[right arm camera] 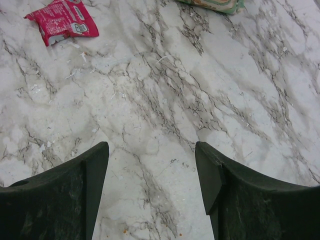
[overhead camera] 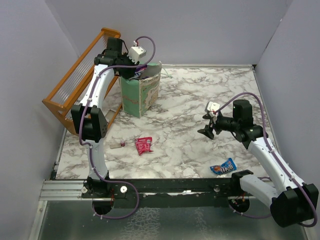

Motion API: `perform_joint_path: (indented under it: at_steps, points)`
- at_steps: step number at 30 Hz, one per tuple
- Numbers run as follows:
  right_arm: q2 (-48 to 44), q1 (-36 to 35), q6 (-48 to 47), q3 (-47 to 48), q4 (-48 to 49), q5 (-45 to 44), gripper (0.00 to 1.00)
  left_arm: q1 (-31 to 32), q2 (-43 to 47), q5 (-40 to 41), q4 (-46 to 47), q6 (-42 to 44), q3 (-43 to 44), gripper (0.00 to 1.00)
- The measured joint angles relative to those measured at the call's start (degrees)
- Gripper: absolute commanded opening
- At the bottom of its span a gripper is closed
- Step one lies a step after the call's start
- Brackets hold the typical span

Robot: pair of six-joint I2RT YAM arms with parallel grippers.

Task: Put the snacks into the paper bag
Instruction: Place the snack in the paper bag.

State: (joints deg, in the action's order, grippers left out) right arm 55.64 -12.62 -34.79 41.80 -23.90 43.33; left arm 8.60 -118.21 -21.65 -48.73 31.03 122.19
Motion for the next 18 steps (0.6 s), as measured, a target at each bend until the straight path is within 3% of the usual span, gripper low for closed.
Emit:
perform_joint_path:
  at_steps: [7, 13, 15, 18]
  points:
    - [0.24, 0.0, 0.0, 0.0, -0.02, -0.02, 0.71, -0.02, 0.04, -0.42, -0.28, 0.42, 0.0, 0.51]
    - [0.15, 0.0, -0.02, 0.0, -0.02, -0.48, 0.71, -0.02, 3.41, -0.44, 2.16, -0.02, -2.1, 0.62]
    - [0.11, 0.0, -0.28, 0.02, -0.13, -0.87, 0.71, -0.02, 6.43, -0.44, 4.09, -0.46, -4.33, 0.77]
    - [0.07, 0.0, -1.57, 0.83, -1.86, -2.1, 0.72, -0.02, 12.15, -0.39, 8.02, -1.18, -8.57, 0.89]
